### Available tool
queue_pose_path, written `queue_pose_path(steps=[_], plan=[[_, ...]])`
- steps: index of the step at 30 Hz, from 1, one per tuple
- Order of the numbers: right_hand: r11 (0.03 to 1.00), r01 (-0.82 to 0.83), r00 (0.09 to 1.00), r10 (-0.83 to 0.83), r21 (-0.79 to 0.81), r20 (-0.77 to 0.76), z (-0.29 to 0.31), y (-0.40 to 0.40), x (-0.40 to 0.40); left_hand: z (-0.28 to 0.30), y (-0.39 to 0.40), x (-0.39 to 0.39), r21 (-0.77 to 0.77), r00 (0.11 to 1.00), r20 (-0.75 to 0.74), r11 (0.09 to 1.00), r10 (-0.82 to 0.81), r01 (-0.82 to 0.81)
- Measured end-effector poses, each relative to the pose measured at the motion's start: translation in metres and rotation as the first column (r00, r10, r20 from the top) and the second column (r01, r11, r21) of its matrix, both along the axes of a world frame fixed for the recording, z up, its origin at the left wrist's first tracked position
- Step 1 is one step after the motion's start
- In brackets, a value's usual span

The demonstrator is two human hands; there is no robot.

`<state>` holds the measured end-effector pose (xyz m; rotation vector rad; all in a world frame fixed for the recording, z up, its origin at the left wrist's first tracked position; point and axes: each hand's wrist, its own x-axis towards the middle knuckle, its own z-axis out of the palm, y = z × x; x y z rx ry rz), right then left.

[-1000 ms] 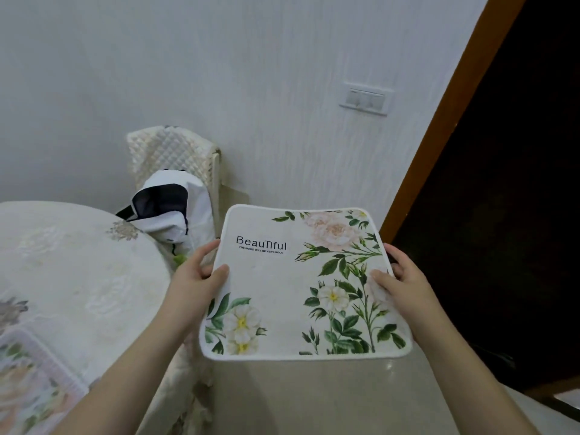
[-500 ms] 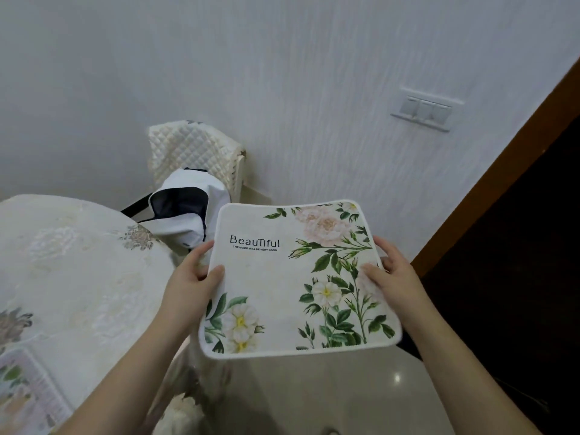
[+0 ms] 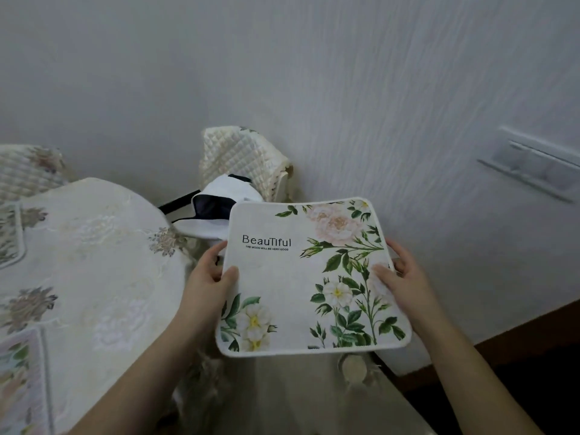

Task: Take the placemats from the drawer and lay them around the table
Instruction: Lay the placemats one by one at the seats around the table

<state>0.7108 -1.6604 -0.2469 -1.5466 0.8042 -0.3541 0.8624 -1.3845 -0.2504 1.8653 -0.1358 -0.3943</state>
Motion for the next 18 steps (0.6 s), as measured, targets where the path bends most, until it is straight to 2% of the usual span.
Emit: queue_pose_path(steps=[5,18], plan=[[0.993,-0.111,0.994,0.111,0.037,0.009,-0.003,-0.021,0.044,-0.004,-0.005,0.019,0.1,0.994,0.051,0.99,0.098,-0.103],[0.921,-0.378,0.926,0.378,0.092,0.017,-0.021,0.026,0.179,-0.026,0.069,0.085,0.073,0.936,-0.011,0.934,0.351,-0.349]])
